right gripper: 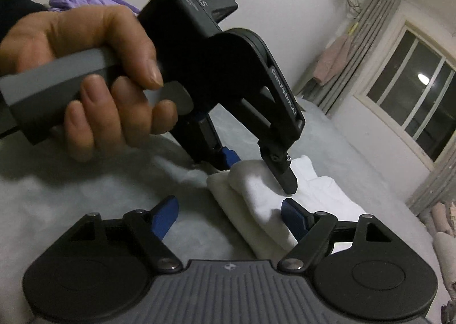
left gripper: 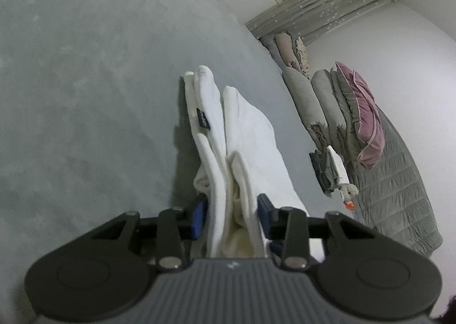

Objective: Fold clothes

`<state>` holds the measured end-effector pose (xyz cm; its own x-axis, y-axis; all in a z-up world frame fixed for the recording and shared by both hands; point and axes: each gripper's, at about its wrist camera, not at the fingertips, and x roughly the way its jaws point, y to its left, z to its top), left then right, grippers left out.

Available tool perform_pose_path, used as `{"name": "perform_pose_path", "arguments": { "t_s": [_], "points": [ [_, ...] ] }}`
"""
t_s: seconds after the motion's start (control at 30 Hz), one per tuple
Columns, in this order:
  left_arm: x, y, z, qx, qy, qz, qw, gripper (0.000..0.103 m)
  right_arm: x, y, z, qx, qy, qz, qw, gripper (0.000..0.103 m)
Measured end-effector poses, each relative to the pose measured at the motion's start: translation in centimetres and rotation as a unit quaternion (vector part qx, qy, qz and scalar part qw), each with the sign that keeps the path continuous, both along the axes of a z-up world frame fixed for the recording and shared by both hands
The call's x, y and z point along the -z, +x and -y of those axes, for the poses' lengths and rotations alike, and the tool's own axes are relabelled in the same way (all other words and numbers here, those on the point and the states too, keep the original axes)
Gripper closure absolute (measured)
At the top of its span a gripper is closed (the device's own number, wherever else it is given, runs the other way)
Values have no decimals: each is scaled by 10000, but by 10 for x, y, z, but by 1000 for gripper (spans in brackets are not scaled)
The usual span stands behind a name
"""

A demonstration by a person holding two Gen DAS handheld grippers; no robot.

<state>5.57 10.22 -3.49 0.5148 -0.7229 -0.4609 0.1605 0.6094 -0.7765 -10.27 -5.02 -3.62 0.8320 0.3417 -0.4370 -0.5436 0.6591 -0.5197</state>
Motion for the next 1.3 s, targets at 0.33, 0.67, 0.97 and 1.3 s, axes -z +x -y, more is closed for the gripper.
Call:
{"name": "perform_pose_path", "arguments": {
  "t_s": [0.33, 0.67, 0.97, 1.3],
  "points": [
    [-2, 1, 0, 48, 58, -42, 10000, 54, 2, 11, 0, 628, -8, 190, 9978, 79],
    [-5, -1, -16, -36, -73, -62, 9999, 31, -29, 24, 42, 890, 1902, -768, 9747, 92],
    [-7, -4, -17, -30, -194, -66, 9998, 23, -40, 33, 63, 926, 2529, -1153, 9561, 93],
    [-5, 6, 9, 118, -538, -3, 9985, 14, -36, 40, 52, 816, 2170, -1045, 9671, 92]
  ]
}}
